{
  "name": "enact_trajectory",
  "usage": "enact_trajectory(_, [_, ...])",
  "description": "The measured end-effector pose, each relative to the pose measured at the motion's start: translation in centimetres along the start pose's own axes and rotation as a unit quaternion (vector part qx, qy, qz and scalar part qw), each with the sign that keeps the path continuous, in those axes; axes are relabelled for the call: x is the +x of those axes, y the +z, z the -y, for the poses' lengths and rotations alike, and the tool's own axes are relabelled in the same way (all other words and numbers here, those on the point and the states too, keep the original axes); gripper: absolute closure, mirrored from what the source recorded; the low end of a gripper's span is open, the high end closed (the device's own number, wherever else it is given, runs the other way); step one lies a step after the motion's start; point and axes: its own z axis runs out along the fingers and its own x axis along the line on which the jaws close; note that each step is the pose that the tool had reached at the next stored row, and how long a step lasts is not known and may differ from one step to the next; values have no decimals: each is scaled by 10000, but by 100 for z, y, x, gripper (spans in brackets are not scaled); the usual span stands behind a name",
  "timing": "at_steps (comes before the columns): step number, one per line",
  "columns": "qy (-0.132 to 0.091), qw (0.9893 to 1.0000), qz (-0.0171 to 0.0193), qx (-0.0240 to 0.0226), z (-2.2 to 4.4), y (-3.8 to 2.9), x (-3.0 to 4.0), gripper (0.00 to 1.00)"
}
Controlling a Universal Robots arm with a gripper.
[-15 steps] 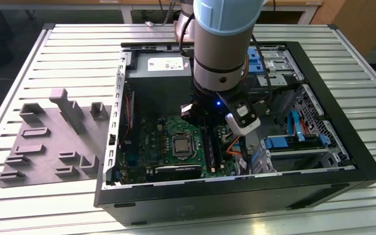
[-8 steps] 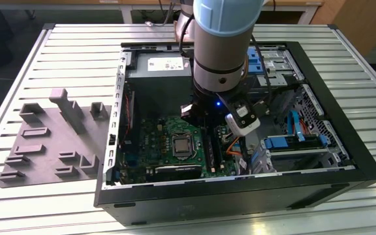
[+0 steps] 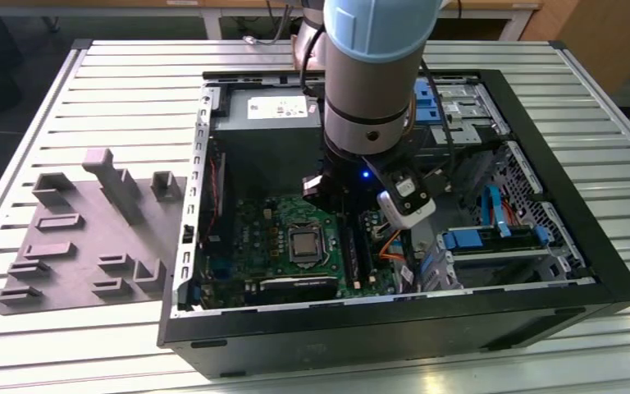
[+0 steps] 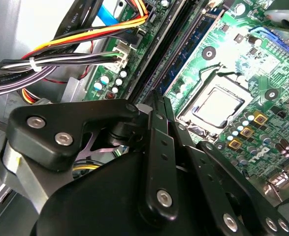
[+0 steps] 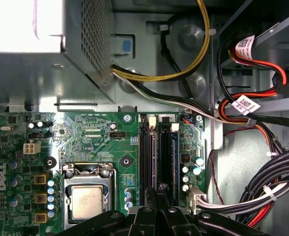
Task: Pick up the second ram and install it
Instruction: 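Insert the second ram into the second slot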
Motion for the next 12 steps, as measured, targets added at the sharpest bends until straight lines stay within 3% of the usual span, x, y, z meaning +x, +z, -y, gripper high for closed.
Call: enact_trajectory(12, [-57, 10000, 6, -5, 0, 1, 9, 89])
